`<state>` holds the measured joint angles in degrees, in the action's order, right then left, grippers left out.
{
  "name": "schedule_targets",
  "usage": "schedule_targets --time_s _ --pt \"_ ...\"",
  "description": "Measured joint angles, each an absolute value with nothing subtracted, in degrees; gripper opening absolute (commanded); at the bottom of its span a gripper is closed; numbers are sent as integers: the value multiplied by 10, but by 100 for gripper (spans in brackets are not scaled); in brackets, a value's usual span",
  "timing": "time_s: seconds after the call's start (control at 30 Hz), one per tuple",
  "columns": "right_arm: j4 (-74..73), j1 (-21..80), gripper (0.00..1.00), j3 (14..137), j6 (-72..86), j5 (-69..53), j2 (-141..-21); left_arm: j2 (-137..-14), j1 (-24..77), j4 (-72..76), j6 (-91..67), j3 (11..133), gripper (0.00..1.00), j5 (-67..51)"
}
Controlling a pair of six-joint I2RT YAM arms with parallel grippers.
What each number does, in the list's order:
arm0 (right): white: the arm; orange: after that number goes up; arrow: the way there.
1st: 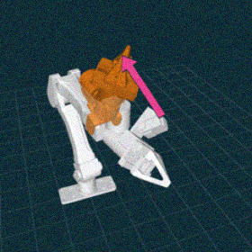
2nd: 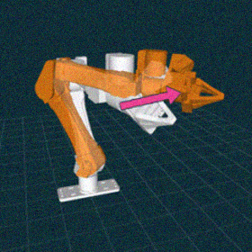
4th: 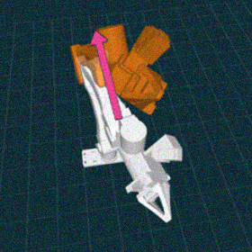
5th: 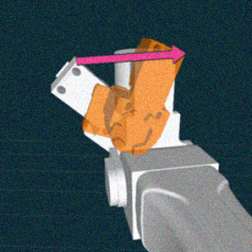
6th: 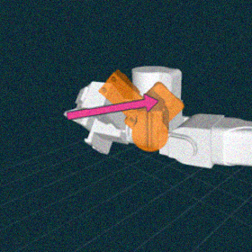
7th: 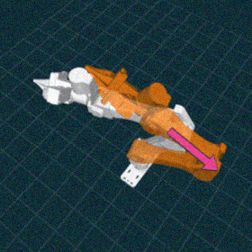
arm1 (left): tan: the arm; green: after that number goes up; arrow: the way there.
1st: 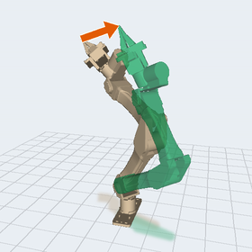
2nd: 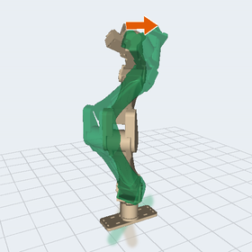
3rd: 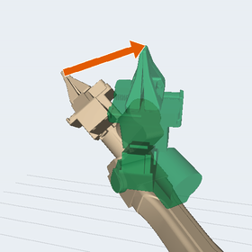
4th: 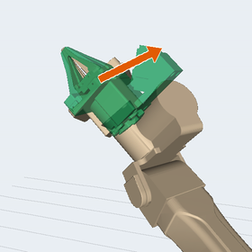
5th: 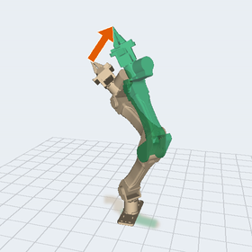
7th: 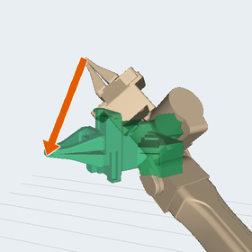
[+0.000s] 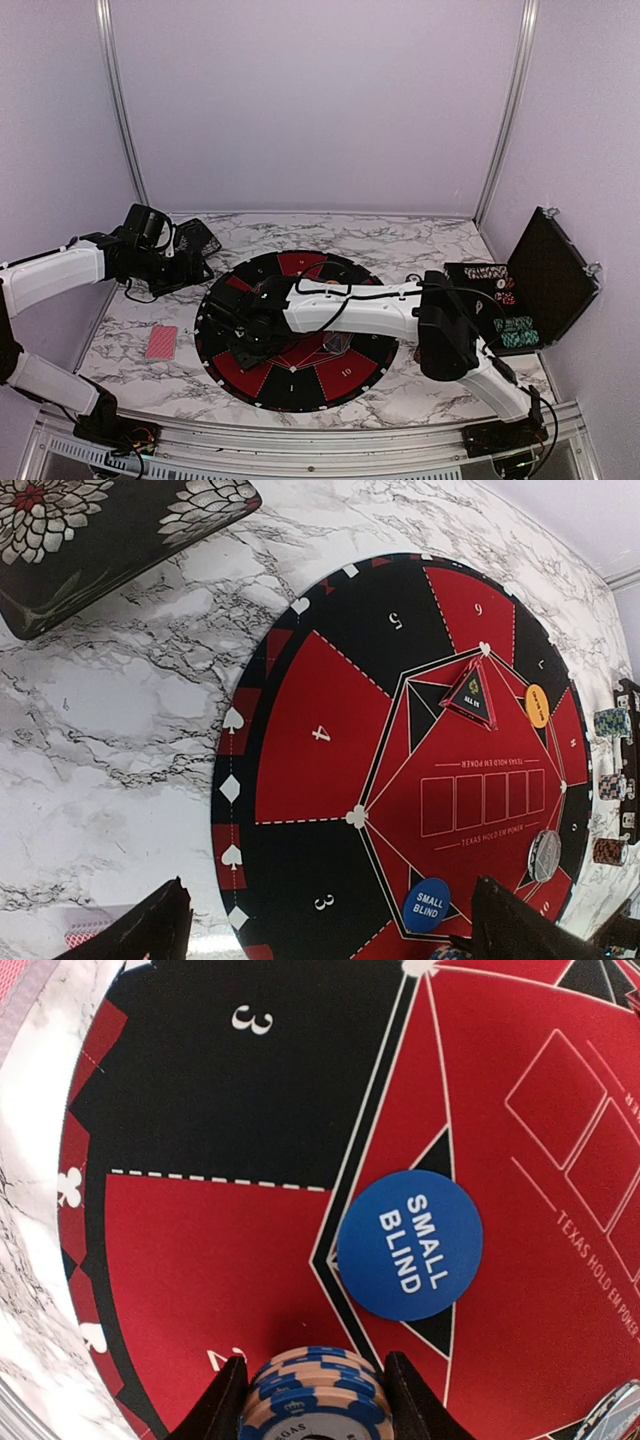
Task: Distribute texas hold em gaming equipment
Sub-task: Place the poker chips pile in the small blind area.
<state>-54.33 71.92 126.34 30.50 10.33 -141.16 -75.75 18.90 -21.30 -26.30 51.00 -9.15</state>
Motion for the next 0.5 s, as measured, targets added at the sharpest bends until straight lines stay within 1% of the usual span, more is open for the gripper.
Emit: schedule_targets --time_s 0.5 --pt "-547 721 39 1266 318 90 -1428 -757 180 -213 -250 505 99 -106"
